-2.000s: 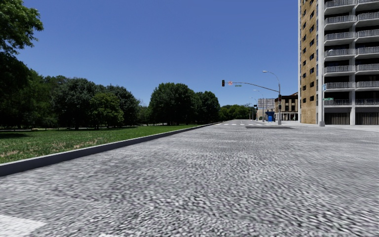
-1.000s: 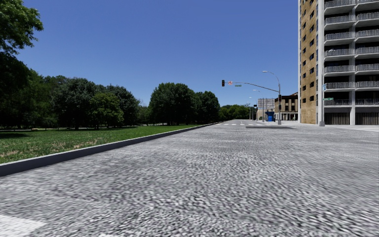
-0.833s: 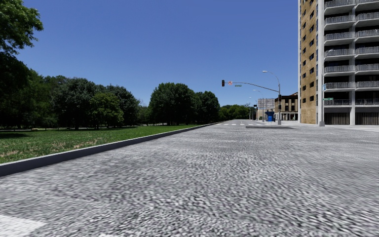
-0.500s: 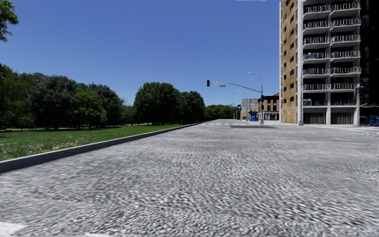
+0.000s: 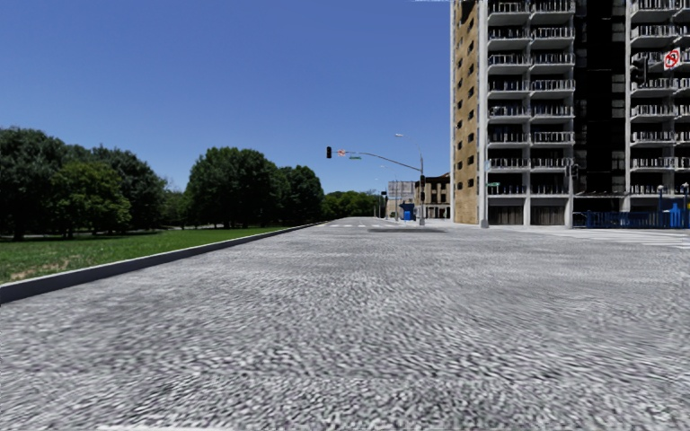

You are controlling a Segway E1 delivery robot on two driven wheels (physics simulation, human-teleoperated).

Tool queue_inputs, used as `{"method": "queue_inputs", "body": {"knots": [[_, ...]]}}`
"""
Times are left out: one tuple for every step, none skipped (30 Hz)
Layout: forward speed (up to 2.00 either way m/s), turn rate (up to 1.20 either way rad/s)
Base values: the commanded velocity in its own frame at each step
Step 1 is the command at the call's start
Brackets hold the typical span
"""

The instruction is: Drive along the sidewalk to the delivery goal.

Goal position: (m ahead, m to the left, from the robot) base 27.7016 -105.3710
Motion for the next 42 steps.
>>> {"method": "queue_inputs", "body": {"knots": [[-0.24, -0.47], [-0.24, -0.47], [-0.24, -0.47], [-0.24, -0.47], [-0.26, -0.47], [-0.3, -0.47], [-0.3, -0.47], [-0.32, -0.47], [-0.33, -0.47], [-0.34, -0.47], [-0.36, -0.47], [-0.43, -0.47], [-0.43, -0.47], [-0.45, -0.47], [-0.45, -0.47], [-0.45, -0.47], [-0.45, -0.47], [-0.45, -0.47], [-0.45, -0.47], [-0.45, -0.47], [-0.45, -0.47], [-0.45, -0.47], [-0.45, -0.47], [-0.45, -0.47], [-0.45, -0.47], [-0.45, -0.47], [-0.45, -0.47], [-0.45, -0.47], [-0.45, -0.47], [-0.45, -0.47], [-0.44, -0.47], [-0.41, -0.47], [-0.31, -0.47], [-0.08, -0.47], [0.0, -0.47], [0.0, -0.47], [0.0, -0.47], [0.0, -0.47], [0.0, -0.47], [0.0, -0.47], [0.0, -0.47], [0.0, -0.47]]}}
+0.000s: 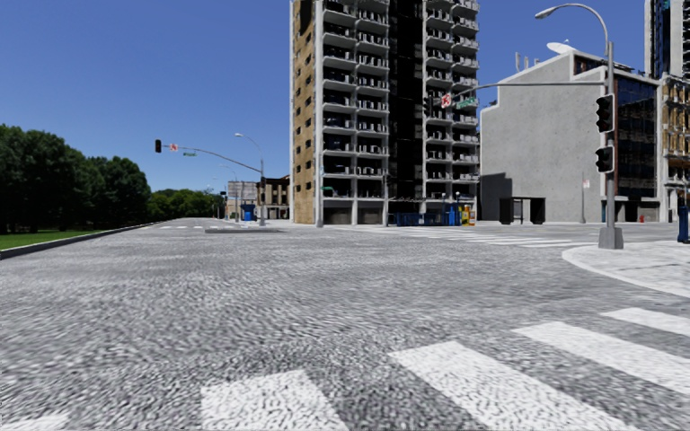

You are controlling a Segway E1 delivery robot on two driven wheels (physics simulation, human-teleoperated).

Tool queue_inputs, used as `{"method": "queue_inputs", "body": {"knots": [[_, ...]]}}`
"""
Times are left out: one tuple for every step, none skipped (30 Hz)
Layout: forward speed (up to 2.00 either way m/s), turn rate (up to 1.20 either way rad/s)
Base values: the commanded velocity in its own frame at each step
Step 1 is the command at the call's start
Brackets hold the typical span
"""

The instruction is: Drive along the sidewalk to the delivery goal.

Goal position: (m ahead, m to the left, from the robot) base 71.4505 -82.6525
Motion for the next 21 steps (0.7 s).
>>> {"method": "queue_inputs", "body": {"knots": [[0.25, -0.47], [0.55, -0.47], [0.7, -0.47], [0.78, -0.47], [0.81, -0.47], [0.81, -0.47], [0.82, -0.47], [0.82, -0.47], [0.82, -0.47], [0.82, -0.47], [0.82, -0.47], [0.79, -0.47], [0.79, -0.44], [0.79, -0.44], [0.8, -0.44], [0.81, -0.43], [0.82, -0.43], [0.82, -0.43], [0.82, -0.43], [0.82, -0.43], [0.83, -0.43]]}}
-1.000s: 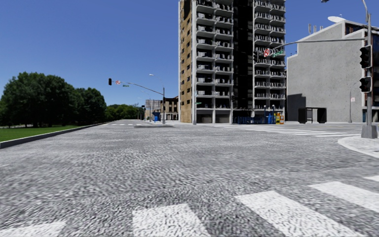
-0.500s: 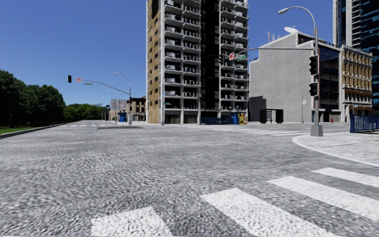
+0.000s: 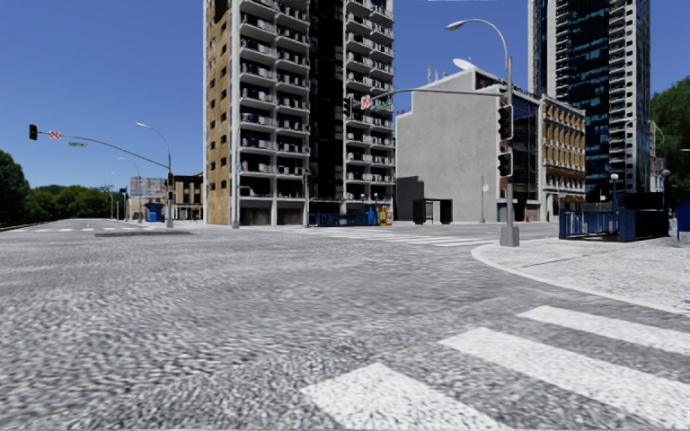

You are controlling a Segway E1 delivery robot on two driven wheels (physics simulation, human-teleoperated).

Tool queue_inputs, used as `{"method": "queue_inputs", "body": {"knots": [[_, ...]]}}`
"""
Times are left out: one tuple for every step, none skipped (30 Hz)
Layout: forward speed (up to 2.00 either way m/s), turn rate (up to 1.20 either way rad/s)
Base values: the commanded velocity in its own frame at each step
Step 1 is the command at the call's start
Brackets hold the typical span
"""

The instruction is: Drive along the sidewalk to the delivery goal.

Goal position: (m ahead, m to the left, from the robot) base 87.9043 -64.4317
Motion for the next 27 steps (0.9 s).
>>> {"method": "queue_inputs", "body": {"knots": [[0.83, -0.43], [0.83, -0.43], [0.8, -0.43], [0.8, -0.43], [0.7, -0.52], [0.66, -0.58], [0.66, -0.64], [0.66, -0.66], [0.66, -0.66], [0.67, -0.67], [0.67, -0.67], [0.68, -0.67], [0.69, -0.67], [0.69, -0.67], [0.7, -0.67], [0.7, -0.67], [0.7, -0.67], [0.7, -0.67], [0.7, -0.67], [0.7, -0.67], [0.7, -0.67], [0.7, -0.67], [0.71, -0.67], [0.71, -0.65], [0.71, -0.59], [0.71, -0.57], [0.71, -0.57]]}}
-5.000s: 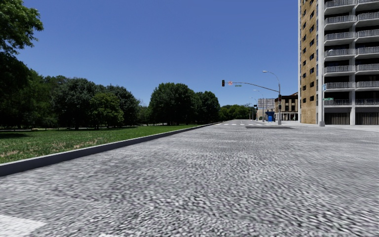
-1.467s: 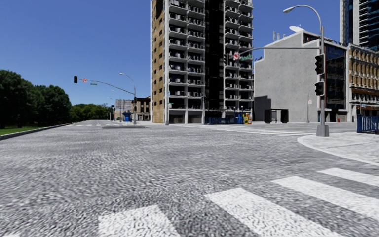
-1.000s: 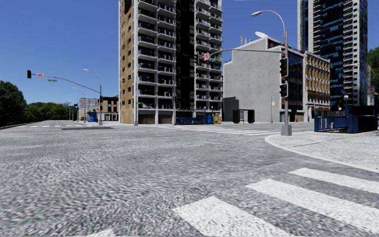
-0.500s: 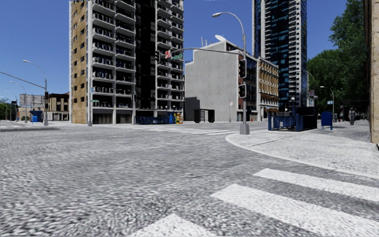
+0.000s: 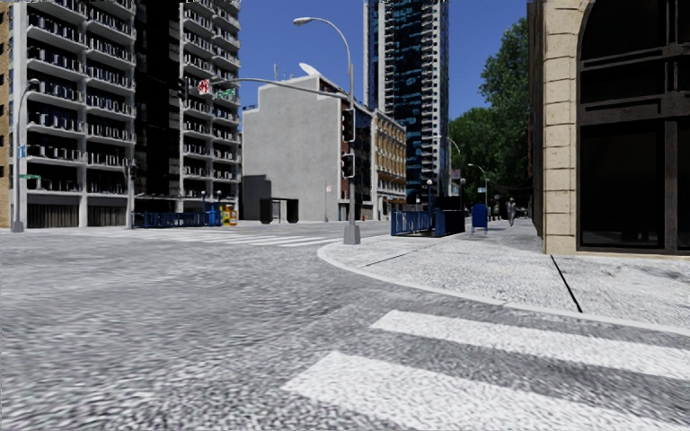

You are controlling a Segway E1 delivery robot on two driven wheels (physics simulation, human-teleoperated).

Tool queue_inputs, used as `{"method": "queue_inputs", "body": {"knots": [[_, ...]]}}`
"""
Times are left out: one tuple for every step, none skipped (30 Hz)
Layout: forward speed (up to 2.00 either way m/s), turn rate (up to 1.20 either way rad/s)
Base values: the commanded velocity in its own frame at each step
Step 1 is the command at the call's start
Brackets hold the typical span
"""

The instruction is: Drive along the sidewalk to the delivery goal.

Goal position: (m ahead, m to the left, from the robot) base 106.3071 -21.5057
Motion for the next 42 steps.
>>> {"method": "queue_inputs", "body": {"knots": [[0.71, -0.56], [0.71, -0.56], [0.71, -0.56], [0.71, -0.56], [0.71, -0.56], [0.71, -0.56], [0.71, -0.56], [0.72, -0.56], [0.72, -0.56], [0.72, -0.56], [0.72, -0.56], [0.72, -0.56], [0.72, -0.56], [0.73, -0.56], [0.8, -0.56], [0.83, -0.56], [0.83, -0.56], [0.85, -0.56], [0.85, -0.56], [0.86, -0.56], [0.87, -0.56], [0.92, -0.56], [1.03, -0.56], [1.11, -0.56], [1.38, -0.56], [2.0, -0.56], [2.0, -0.56], [2.0, -0.56], [2.0, -0.54], [2.0, -0.53], [2.0, -0.53], [2.0, -0.53], [2.0, -0.53], [2.0, -0.53], [2.0, -0.53], [2.0, -0.53], [2.0, -0.53], [2.0, -0.44], [2.0, -0.44], [2.0, 0.0], [2.0, 0.0], [2.0, 0.0]]}}
